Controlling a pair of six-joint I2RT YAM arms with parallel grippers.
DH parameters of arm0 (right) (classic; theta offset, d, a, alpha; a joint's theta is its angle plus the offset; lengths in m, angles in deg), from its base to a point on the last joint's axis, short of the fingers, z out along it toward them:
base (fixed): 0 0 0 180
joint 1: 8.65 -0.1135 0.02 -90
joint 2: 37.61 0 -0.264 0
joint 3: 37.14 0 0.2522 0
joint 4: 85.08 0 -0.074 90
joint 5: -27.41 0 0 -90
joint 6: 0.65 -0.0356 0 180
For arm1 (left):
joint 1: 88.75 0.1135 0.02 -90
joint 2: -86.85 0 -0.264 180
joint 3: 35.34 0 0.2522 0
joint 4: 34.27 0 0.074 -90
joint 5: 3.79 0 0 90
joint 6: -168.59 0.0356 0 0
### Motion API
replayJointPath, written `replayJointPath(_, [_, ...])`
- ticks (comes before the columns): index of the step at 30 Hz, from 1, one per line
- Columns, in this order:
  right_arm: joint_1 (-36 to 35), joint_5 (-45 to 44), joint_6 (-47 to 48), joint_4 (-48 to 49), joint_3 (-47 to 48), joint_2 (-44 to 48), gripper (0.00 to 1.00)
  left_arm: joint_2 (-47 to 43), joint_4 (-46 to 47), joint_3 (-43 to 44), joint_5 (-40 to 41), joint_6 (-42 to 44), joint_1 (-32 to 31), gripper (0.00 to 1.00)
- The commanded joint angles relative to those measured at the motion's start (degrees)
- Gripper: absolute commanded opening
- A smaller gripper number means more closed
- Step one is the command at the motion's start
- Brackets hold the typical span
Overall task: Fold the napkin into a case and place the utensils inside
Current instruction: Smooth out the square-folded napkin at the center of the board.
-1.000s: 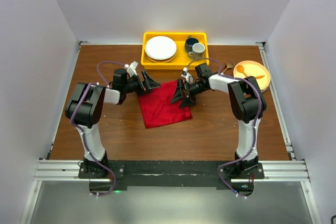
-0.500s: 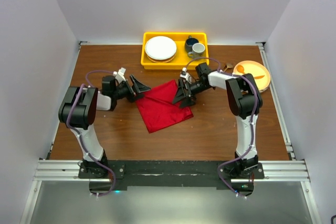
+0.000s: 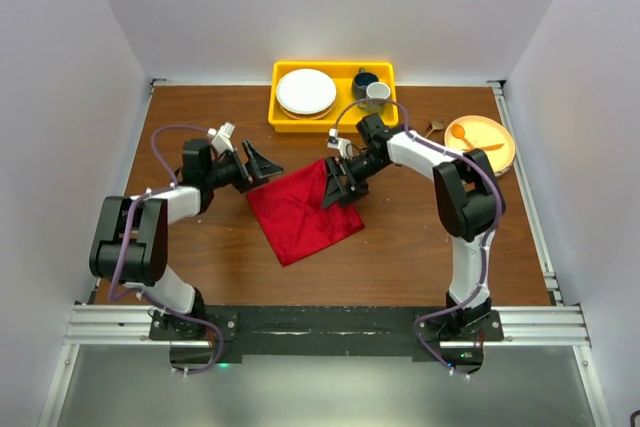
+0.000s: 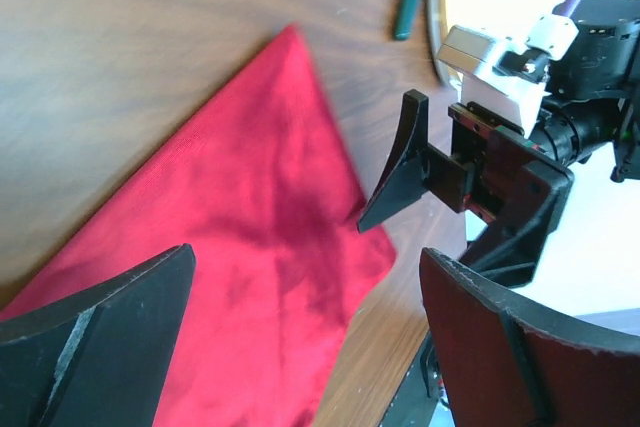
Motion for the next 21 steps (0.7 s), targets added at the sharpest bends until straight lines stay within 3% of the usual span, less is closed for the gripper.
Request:
replayJointPath(1, [0.2,2.8,-8.3,4.1,-3.1,5.3,0.98,2.4,4.0,5.1,-1.0,-1.5,-5.1,1.0])
replayJointPath(3, [0.2,4.3,-11.5,7.8,-5.3,4.5,0.98,5.5,8.6,6.6,-0.6,-3.9,-8.6,1.0])
replayJointPath(10, [1.4,3.2,-9.7,8.8,-11.1,3.2,0.98,15.3,18.5,13.2,1.9,-14.0,-16.6,1.0])
replayJointPath(14, [1.8,2.7,-8.5,9.5,-12.1,1.1,0.97,20.3,18.2,16.3,5.0,-16.3,-20.6,1.0])
replayJointPath(21, [1.9,3.3,-9.7,12.2,-14.0,-0.4,0.96,26.2,20.0,19.1,8.9,-22.3,-22.1,1.0])
